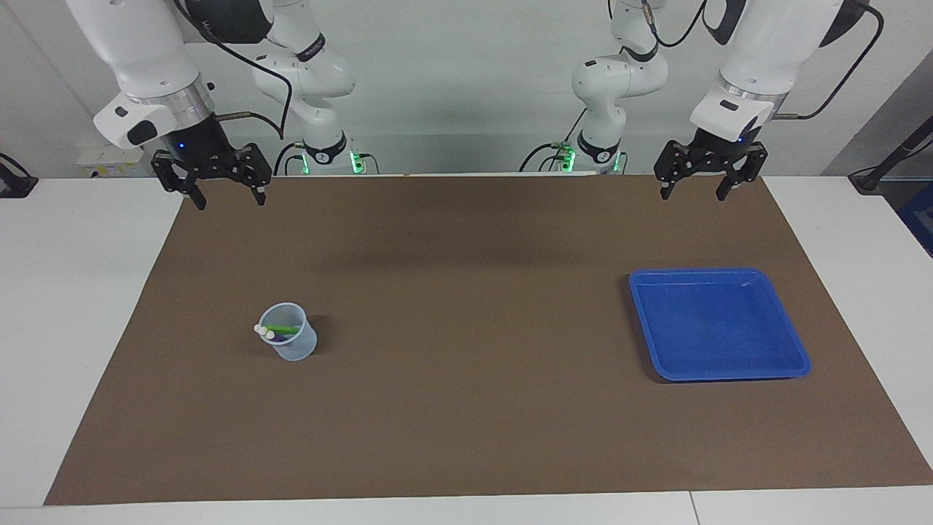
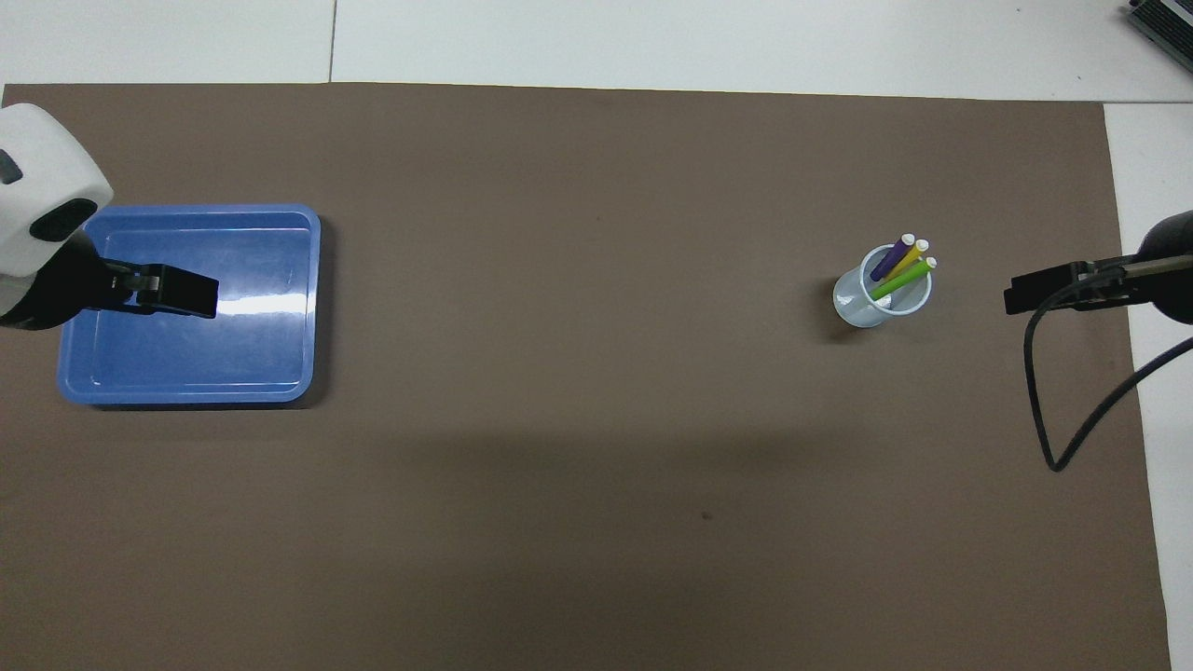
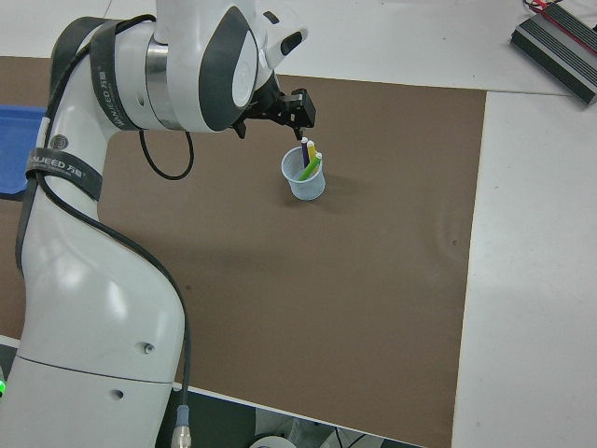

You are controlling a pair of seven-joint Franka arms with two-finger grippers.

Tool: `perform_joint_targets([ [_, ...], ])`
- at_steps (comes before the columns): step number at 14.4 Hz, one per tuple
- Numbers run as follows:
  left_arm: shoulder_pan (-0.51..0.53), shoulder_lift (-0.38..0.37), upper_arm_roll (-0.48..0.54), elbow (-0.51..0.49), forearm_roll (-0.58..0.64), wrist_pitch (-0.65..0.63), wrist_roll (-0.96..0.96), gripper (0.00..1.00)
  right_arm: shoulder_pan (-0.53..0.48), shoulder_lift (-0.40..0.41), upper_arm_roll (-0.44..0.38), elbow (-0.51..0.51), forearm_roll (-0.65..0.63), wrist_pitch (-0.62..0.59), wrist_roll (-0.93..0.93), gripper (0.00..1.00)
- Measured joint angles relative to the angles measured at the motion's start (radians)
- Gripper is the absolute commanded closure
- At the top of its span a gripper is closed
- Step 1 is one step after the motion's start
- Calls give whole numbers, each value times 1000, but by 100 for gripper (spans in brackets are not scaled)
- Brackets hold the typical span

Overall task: Right arm passes pens to left for tray arrangement
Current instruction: 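Move the right gripper toward the white pen cup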

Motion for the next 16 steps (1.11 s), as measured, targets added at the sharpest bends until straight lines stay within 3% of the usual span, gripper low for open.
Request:
perform_joint_targets([
  [9, 0, 0, -1, 0, 0, 0, 0, 0, 8, 0, 5, -1, 0, 3, -7, 0],
  [16, 0, 0, 0, 0, 0, 0, 0, 0, 16, 42, 11, -64, 2, 218, -118, 0],
])
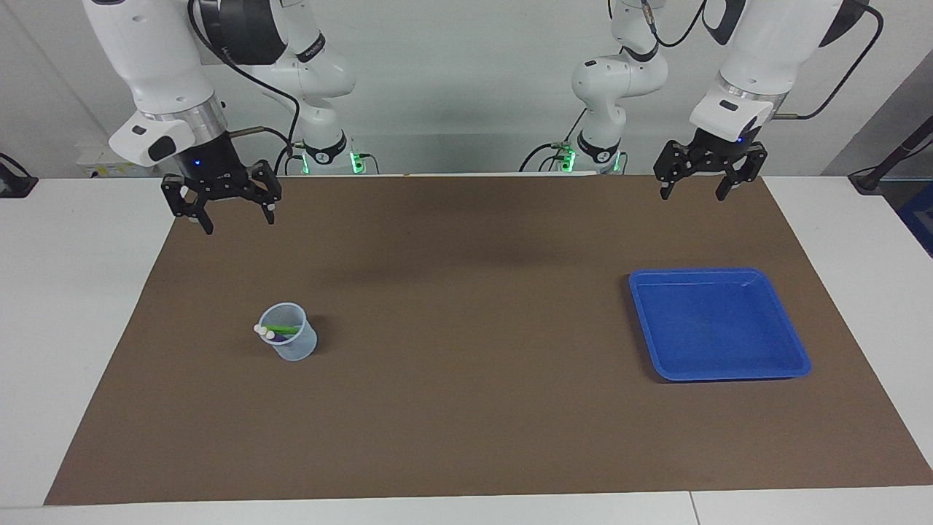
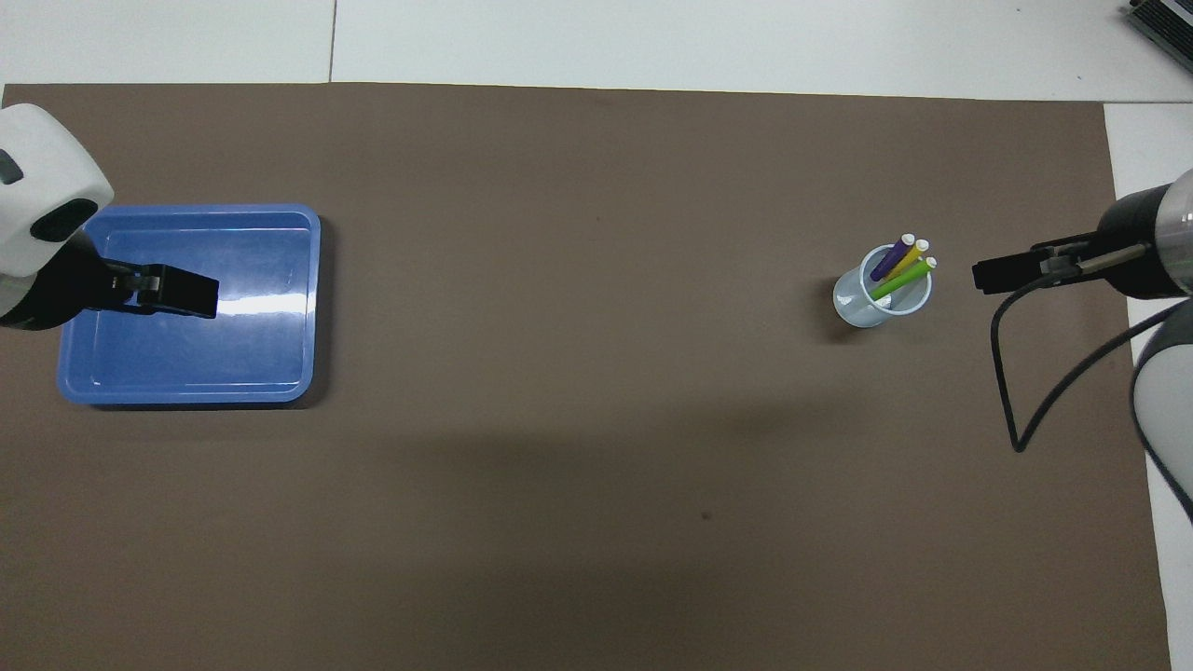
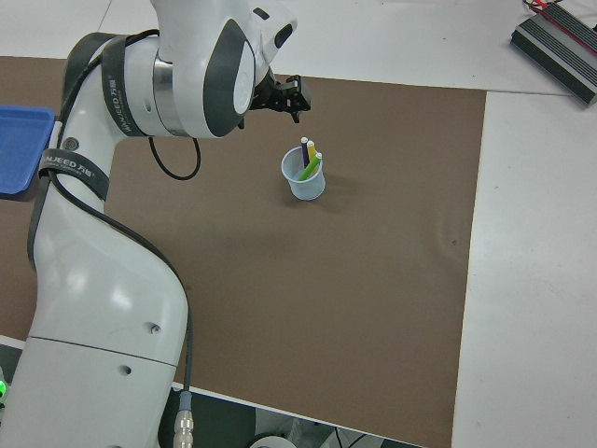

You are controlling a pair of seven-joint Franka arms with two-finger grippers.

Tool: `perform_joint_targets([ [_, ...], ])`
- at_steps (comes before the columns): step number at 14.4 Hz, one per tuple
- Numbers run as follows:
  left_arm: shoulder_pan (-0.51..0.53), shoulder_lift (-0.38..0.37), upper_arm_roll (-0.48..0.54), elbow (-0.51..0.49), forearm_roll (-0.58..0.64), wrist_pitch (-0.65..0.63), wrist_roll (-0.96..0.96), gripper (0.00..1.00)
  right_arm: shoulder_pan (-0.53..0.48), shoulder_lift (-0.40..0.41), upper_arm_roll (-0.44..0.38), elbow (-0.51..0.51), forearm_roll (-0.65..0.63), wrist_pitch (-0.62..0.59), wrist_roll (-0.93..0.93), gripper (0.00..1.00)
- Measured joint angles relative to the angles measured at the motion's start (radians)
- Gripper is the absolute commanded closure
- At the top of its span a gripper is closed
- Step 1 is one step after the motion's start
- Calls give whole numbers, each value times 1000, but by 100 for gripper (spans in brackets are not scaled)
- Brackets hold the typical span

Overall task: Right arm passes pens to left for tray arrangement
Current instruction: 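Move the right gripper toward the white pen cup, then lower the right gripper into the cup and grasp the purple pen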

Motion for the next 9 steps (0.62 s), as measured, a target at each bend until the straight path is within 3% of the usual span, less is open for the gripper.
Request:
perform_joint_targets([
  [6, 0, 0, 0, 0, 0, 0, 0, 0, 2, 183, 14, -9, 2, 211, -1, 0],
  [9, 0, 0, 0, 0, 0, 0, 0, 0, 28, 233, 22, -9, 7, 267, -1, 0],
])
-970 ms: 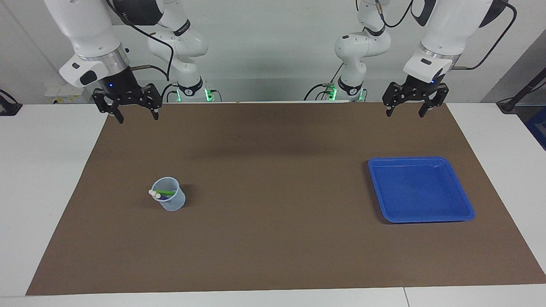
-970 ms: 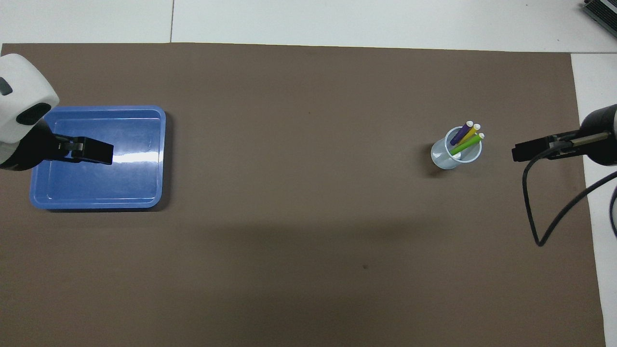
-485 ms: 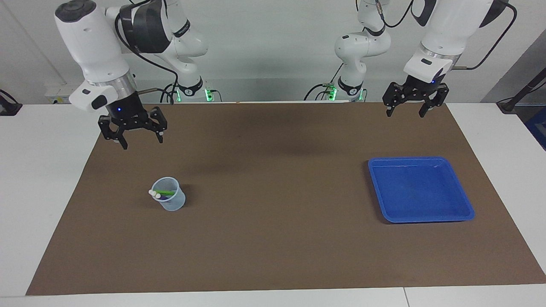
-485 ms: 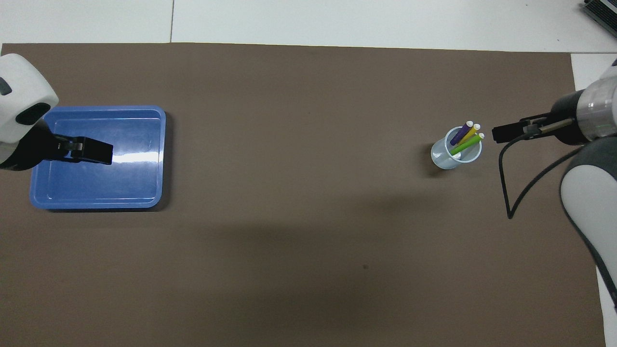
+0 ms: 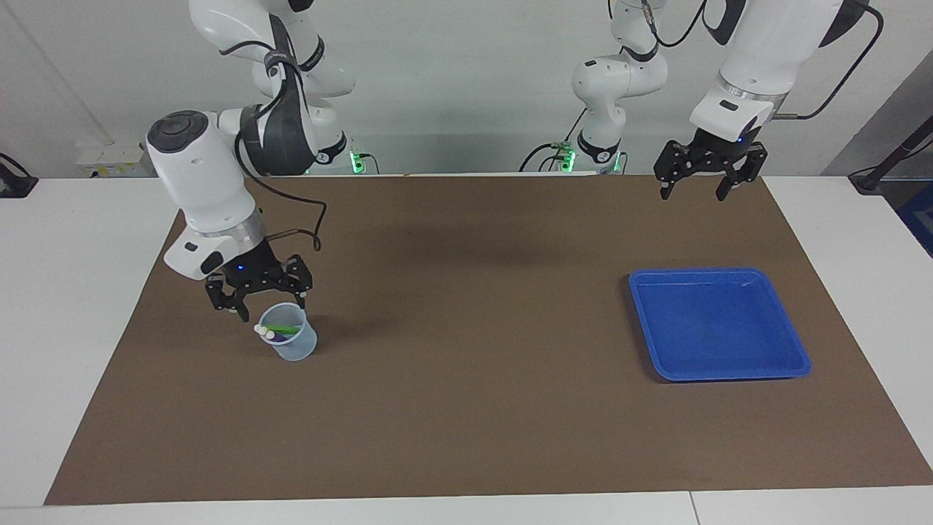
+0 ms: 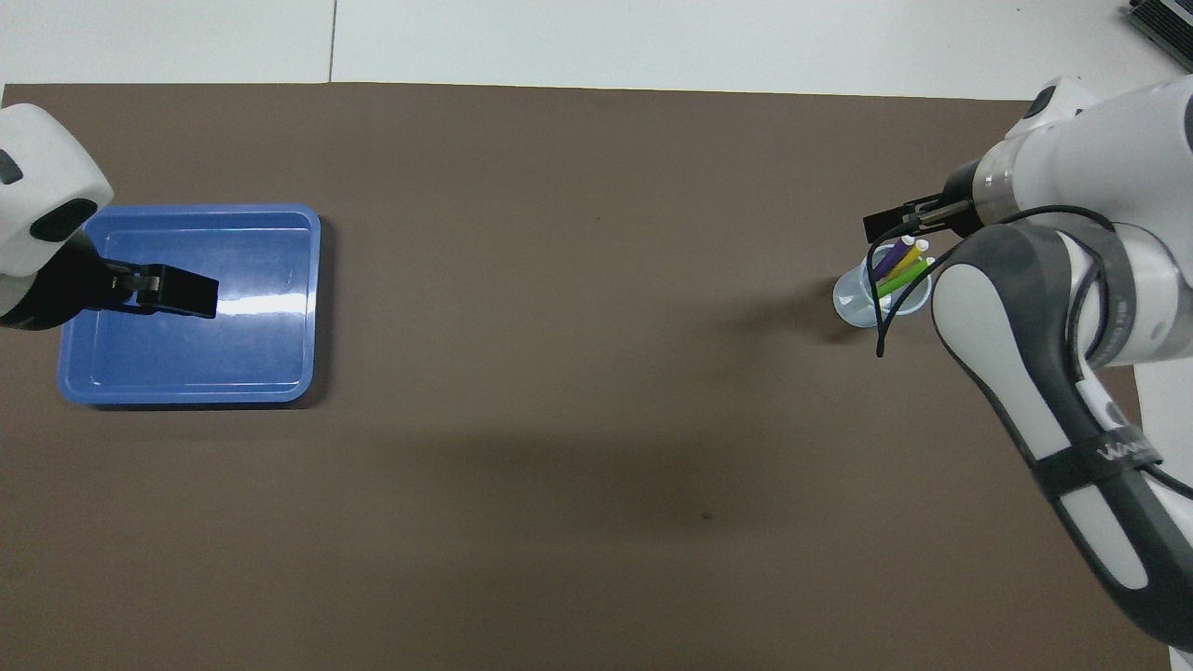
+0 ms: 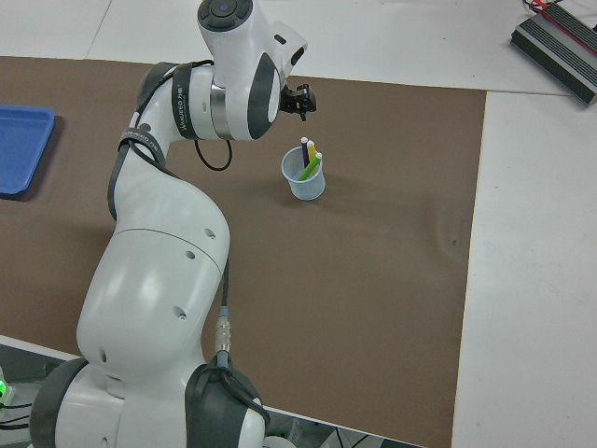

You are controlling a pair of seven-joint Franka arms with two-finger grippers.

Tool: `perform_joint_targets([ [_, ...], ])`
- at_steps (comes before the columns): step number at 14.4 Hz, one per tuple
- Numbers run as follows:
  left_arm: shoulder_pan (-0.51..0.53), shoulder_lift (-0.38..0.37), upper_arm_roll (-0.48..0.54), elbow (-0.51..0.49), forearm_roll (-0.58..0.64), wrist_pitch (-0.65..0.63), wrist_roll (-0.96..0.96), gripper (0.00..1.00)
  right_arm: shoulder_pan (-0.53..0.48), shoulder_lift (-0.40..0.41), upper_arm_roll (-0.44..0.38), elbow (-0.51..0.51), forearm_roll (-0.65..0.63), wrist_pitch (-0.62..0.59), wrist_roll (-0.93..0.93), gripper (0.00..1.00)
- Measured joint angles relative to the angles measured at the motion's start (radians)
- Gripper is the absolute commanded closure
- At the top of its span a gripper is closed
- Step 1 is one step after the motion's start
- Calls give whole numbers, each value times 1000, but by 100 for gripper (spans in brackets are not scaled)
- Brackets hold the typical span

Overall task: Right arm passes pens to left for tray arrangement
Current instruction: 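Lower the right gripper into the cup and grasp the purple pen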

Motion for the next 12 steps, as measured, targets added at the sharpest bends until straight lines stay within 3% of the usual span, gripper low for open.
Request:
perform_joint_targets([
  [6, 0, 0, 0, 0, 0, 0, 0, 0, 8, 79, -2, -8, 0, 72, 0, 0],
  [12, 0, 0, 0, 0, 0, 0, 0, 0, 2, 85, -3, -34, 36, 95, -1, 0],
])
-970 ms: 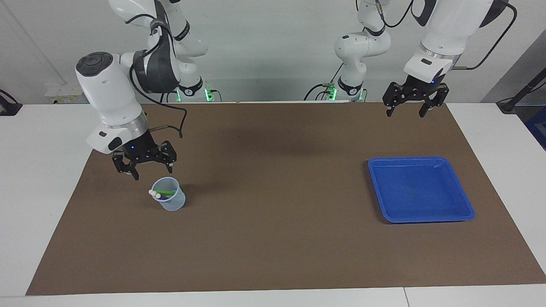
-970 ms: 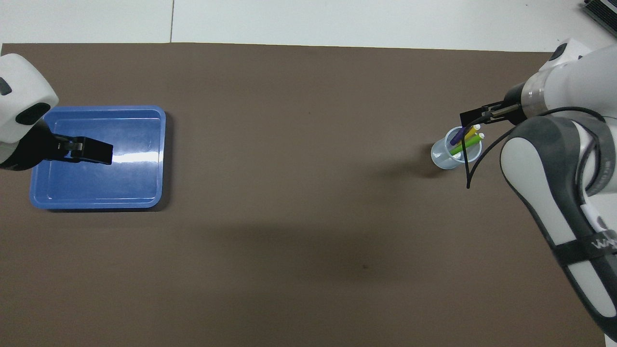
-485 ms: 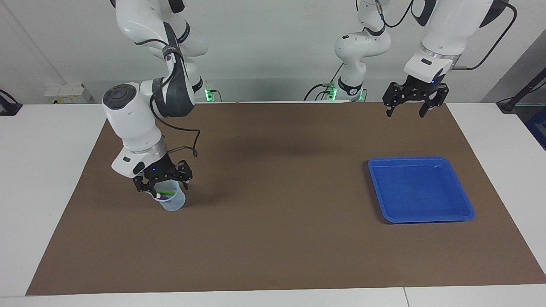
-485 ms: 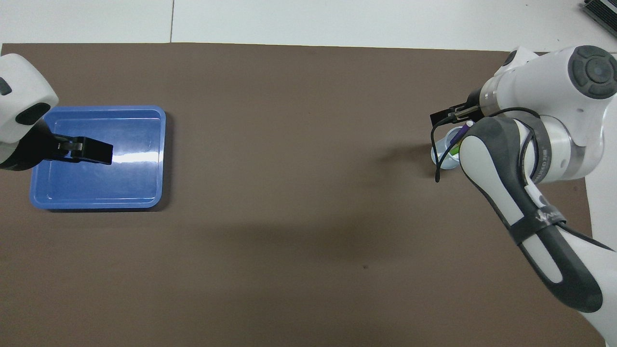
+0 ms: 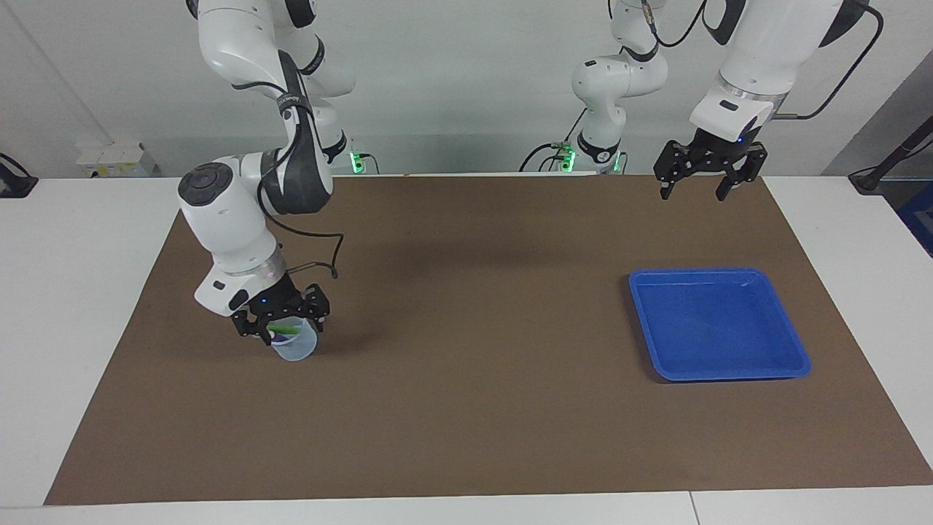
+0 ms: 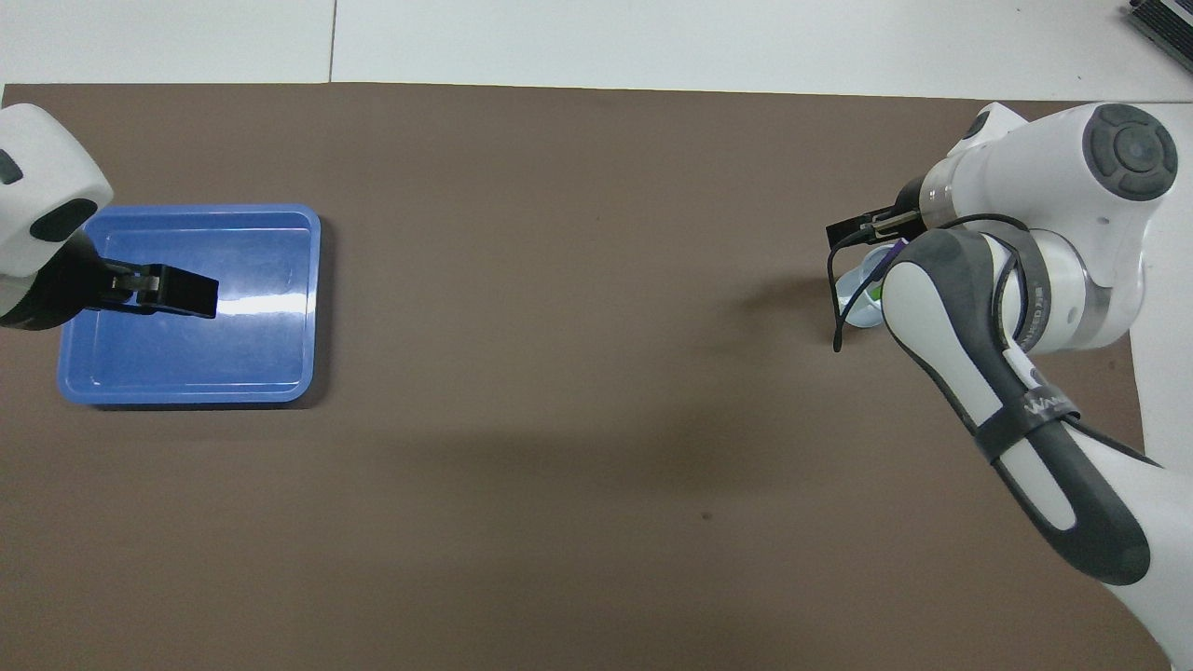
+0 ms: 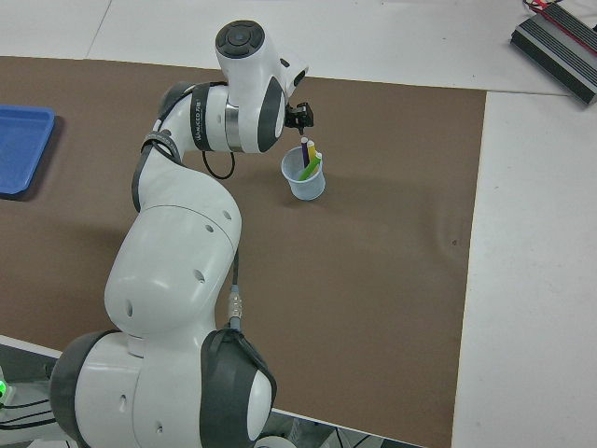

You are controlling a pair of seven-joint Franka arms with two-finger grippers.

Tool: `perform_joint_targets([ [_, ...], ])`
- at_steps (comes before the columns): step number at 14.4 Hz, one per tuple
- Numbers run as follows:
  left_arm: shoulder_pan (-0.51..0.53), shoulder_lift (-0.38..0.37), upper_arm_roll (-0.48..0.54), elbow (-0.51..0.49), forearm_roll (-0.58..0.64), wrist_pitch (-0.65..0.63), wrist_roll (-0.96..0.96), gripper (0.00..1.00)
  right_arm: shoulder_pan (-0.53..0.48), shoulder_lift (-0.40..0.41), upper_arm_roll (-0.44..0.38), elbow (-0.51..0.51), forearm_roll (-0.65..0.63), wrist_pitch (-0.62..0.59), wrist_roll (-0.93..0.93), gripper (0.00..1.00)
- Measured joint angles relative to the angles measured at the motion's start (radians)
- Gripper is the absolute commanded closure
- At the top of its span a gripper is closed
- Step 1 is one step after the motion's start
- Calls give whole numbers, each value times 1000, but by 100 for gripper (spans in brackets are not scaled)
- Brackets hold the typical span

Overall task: Right arm passes pens to left for tray arrangement
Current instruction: 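Lower the right gripper into the cup and grasp the purple pen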

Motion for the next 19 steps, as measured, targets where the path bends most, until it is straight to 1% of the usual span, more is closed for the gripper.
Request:
perform_joint_targets([
  [6, 0, 0, 0, 0, 0, 0, 0, 0, -22, 0, -2, -7, 1, 1, -74, 0],
  [10, 0, 0, 0, 0, 0, 0, 0, 0, -28, 0, 0, -11, 5, 1, -84, 0],
  [15, 0, 0, 0, 0, 0, 0, 0, 0, -28, 1, 1, -72, 30, 62, -85, 0],
  [16, 0, 0, 0, 0, 0, 0, 0, 0, -29, 1, 0, -74, 32, 62, -85, 2],
  [17, 0, 0, 0, 0, 0, 0, 0, 0, -30, 1, 0, -75, 33, 62, -93, 7],
  [19, 0, 0, 0, 0, 0, 0, 0, 0, -35, 1, -2, -75, 36, 57, -118, 12],
])
